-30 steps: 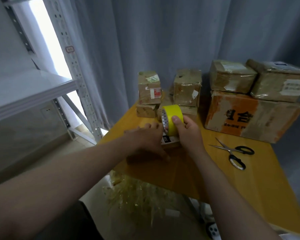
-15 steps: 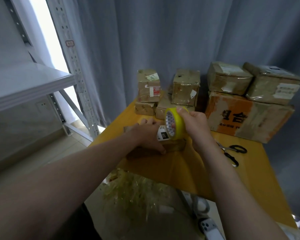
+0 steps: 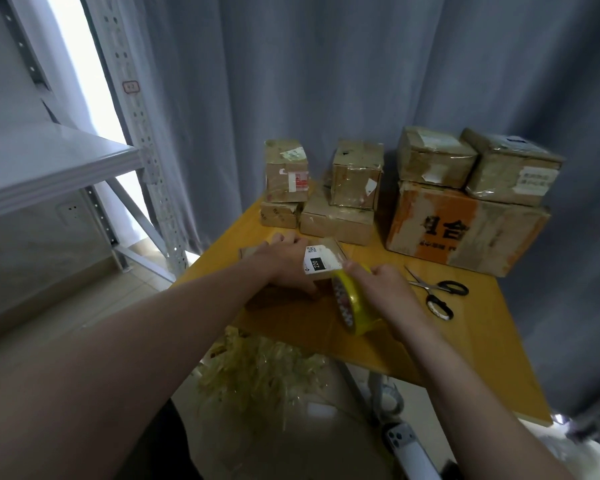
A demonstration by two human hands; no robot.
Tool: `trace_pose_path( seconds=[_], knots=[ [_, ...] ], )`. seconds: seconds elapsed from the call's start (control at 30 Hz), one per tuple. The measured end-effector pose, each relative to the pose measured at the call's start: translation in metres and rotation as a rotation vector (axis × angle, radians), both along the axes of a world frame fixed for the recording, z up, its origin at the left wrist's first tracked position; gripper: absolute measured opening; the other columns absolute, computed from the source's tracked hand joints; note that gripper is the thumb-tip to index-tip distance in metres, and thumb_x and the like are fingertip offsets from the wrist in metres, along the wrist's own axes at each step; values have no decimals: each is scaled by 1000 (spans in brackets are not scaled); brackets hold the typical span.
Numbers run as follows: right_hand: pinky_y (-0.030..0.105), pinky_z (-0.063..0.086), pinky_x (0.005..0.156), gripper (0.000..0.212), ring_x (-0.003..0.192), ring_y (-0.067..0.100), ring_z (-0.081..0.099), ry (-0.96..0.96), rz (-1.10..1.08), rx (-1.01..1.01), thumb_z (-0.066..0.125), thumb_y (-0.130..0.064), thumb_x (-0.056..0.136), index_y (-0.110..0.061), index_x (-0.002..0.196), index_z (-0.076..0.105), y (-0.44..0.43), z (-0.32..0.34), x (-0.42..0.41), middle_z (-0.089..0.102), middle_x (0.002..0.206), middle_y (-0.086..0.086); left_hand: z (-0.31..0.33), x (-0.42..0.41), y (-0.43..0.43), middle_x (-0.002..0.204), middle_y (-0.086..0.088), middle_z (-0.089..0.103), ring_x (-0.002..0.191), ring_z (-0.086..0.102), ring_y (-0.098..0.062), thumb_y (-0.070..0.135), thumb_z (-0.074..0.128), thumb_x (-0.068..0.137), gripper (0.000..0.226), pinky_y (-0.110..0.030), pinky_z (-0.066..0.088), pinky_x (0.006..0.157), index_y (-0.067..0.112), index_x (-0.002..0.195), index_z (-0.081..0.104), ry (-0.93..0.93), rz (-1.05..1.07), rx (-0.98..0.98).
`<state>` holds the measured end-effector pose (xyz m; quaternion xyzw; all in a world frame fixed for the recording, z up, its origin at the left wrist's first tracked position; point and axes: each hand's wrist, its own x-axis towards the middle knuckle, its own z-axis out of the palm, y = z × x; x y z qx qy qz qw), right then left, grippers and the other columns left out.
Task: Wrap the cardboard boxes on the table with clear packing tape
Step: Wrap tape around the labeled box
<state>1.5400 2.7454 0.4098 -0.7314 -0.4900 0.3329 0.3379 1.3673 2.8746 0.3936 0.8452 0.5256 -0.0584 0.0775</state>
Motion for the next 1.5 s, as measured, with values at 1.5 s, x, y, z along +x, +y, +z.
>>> trace_pose_path(
  seconds=[1.5],
  knots=[
    [46, 55, 97, 66, 97, 23, 63, 61, 56, -79, 49, -71, 95, -13, 123, 66, -17, 7, 11, 66, 109, 6, -20, 2, -34, 171, -9, 17, 140, 43, -53, 64, 24, 105, 62, -54, 54, 94, 55, 156, -9, 254, -375, 421]
  ],
)
